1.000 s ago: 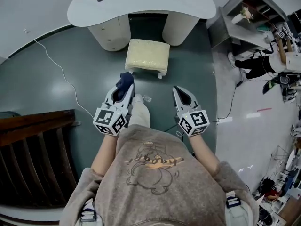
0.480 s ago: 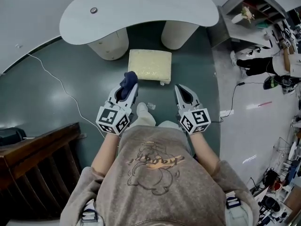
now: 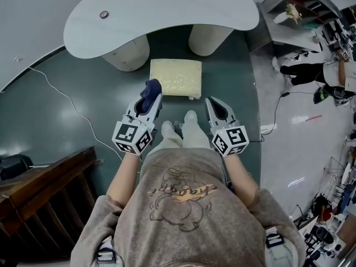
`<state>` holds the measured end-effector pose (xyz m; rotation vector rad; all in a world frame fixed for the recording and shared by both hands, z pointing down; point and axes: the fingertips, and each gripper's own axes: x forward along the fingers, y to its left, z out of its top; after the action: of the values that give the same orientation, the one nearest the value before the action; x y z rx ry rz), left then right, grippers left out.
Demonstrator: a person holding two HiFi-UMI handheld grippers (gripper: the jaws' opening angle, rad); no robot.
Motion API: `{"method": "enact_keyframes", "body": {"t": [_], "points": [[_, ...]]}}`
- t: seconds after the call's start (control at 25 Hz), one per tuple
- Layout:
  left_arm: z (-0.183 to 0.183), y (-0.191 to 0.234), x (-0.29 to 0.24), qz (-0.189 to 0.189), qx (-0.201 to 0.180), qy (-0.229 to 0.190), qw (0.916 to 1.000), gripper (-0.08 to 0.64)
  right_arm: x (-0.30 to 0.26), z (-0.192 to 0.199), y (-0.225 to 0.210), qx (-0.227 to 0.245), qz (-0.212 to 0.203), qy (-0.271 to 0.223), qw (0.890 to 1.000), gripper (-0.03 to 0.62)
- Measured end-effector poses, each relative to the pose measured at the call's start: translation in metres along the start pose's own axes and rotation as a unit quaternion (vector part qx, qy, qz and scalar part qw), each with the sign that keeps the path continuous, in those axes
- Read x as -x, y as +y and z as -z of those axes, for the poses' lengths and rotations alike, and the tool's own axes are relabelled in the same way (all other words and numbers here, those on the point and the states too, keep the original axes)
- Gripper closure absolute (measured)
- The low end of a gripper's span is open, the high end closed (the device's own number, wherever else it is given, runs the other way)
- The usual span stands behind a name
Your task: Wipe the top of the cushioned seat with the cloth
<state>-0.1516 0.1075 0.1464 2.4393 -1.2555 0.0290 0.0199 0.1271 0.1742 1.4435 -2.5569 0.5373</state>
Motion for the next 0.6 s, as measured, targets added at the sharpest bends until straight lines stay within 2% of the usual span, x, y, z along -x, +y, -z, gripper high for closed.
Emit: {"method": "enact_keyframes", "body": {"t": [0.32, 0.6], "points": [[0.004, 0.018, -0.034, -0.017, 0.003, 0.004, 0.9998, 0.462, -0.029, 0.002, -0.032, -0.004, -0.007, 0.009, 1.0, 0.588], [0.023, 0.033, -0.065, -0.028, 0.004, 0.017, 0.9994, 0.462, -0.058, 0.019, -0.061, -0.006, -0.016, 0.02, 1.0, 0.588]]}}
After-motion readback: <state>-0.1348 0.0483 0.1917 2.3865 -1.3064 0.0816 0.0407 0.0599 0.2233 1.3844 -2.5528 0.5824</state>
